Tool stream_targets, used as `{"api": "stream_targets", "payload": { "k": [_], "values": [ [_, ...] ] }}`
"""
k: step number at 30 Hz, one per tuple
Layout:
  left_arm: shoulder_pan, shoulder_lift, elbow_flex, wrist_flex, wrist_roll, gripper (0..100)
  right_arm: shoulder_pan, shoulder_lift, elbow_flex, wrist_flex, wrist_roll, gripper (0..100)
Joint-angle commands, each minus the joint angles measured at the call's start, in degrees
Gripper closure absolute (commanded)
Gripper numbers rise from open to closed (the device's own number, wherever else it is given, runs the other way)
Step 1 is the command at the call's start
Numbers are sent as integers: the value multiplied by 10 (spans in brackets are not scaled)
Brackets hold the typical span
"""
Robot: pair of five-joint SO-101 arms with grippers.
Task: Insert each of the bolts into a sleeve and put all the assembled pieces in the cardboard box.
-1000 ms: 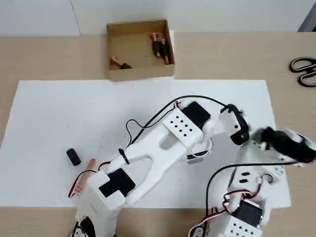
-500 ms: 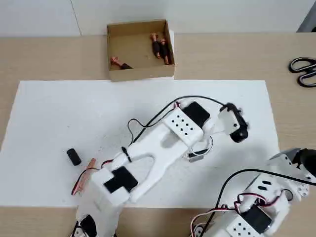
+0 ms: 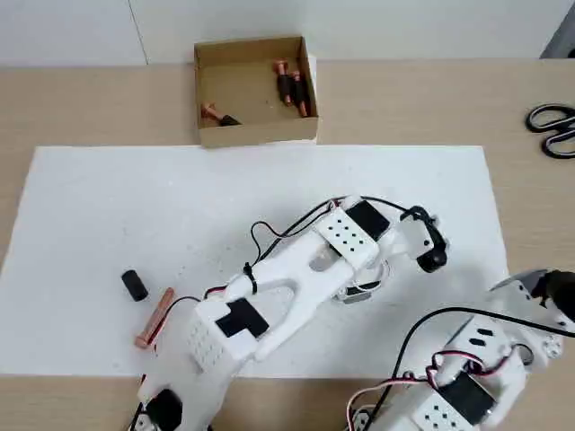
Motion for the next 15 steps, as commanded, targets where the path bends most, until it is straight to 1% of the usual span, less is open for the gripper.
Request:
{"api": "stream_targets", "payload": {
  "k": [1,2,4,7,9,12,15],
  "values": [
    [0,37,0,7,-6,898,6,-15,-4,0,0,995],
    [-4,39,-3,14,-6,919,6,-15,-4,0,0,995],
    [-18,39,-30,38,-4,994,6,-15,-4,0,0,995],
    [-47,39,-128,100,11,995,5,-15,-3,-2,0,995],
    [-69,37,-200,107,35,995,-8,-15,-2,-3,0,995],
    [-84,-25,-267,107,59,995,-58,-15,1,0,21,995],
    [-84,-131,-267,107,107,995,-131,-15,1,-4,41,995]
  ]
}}
